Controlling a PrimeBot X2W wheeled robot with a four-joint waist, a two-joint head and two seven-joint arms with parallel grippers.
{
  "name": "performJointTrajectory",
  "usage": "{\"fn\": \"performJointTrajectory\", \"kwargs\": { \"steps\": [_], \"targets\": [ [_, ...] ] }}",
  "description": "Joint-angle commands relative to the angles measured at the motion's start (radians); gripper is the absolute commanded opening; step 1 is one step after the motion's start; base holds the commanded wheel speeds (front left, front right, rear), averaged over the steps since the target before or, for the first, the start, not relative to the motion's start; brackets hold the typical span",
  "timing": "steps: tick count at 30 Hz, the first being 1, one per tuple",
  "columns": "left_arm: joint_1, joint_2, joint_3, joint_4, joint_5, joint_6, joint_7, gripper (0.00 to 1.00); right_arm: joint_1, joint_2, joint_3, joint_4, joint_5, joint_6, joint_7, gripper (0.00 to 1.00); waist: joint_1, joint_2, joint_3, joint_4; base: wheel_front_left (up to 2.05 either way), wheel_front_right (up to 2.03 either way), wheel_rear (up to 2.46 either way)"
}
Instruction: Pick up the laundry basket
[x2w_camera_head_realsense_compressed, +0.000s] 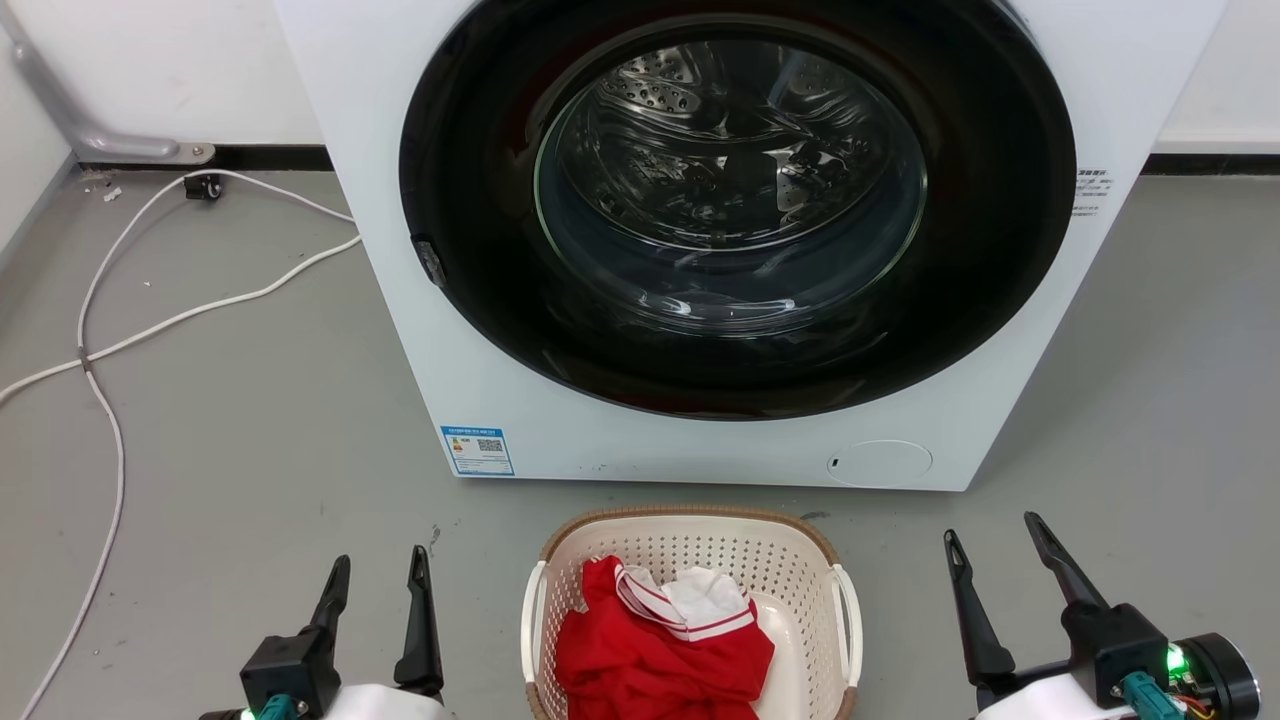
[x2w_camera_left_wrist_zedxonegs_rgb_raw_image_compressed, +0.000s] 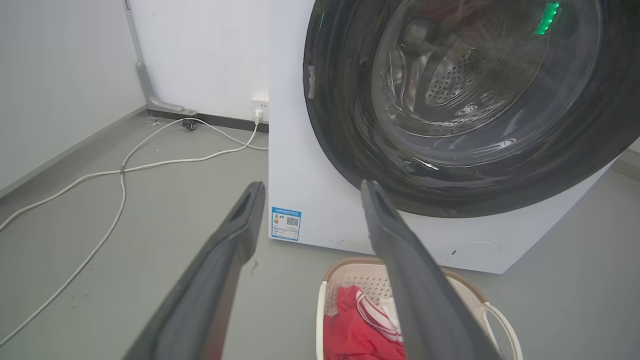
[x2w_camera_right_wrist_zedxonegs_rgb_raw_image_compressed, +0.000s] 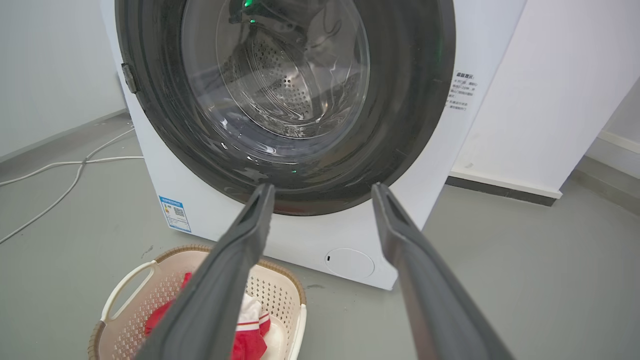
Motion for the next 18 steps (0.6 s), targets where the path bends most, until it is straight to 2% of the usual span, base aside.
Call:
{"fn": "performJointTrajectory", "kwargs": {
  "steps": [1,18],
  "targets": [
    [0.006,0.002,-0.003,0.002,0.018,0.004,-0.008,1.00,0.013,-0.003,-0.001,0.003,-0.018,0.000,-0.009,1.00,0.0000,0.0000,0.000,0.001,0.00,0.00,0.00],
    [0.007,0.001,0.005,0.022,0.018,0.014,-0.007,1.00,0.004,-0.003,-0.011,0.043,-0.002,0.000,-0.007,1.00,0.0000,0.0000,-0.003,0.001,0.00,0.00,0.00]
  ]
}}
